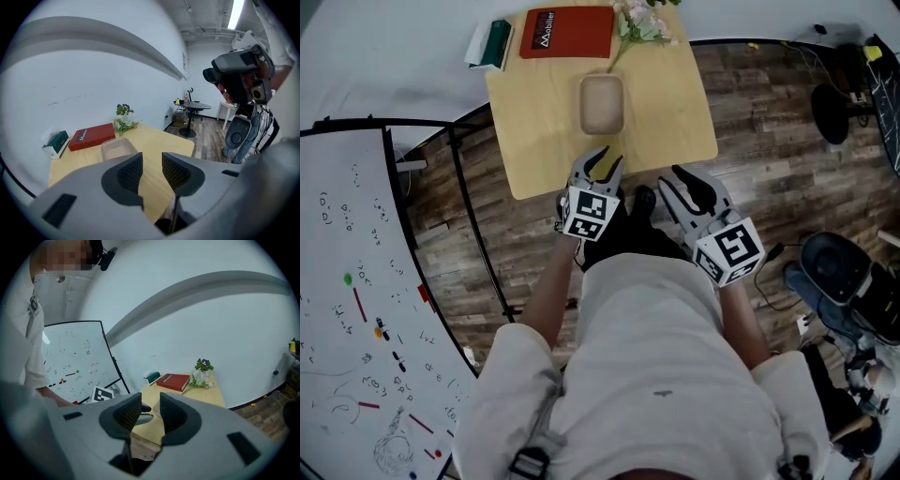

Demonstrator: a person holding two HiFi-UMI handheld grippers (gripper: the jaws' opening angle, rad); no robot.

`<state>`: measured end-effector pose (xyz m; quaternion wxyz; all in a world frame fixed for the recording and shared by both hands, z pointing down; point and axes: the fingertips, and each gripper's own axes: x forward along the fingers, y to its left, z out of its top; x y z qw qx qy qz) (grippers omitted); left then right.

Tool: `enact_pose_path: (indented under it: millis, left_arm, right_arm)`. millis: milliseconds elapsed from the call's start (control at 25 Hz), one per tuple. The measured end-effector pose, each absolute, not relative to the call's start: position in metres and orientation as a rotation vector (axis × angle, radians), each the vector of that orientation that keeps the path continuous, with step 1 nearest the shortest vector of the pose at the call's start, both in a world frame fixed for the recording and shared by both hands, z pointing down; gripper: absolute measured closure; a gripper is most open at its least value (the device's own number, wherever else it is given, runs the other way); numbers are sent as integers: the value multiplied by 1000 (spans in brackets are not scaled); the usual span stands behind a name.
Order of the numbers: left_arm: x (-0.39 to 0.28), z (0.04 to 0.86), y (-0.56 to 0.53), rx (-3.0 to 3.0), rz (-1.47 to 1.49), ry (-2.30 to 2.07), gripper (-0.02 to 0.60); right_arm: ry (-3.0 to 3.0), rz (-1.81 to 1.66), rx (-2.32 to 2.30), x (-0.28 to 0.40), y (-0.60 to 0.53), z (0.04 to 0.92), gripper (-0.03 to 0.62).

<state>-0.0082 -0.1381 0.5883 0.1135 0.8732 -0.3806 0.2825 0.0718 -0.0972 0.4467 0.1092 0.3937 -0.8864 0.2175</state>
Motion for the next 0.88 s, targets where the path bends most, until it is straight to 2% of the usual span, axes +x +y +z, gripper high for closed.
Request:
enact_pose_path:
  millis: [880]
  left_arm:
    - [-3,646,-171,2621,1187,-1118,454]
  right_arm:
    - [-2518,700,1235,91,-108,458,482]
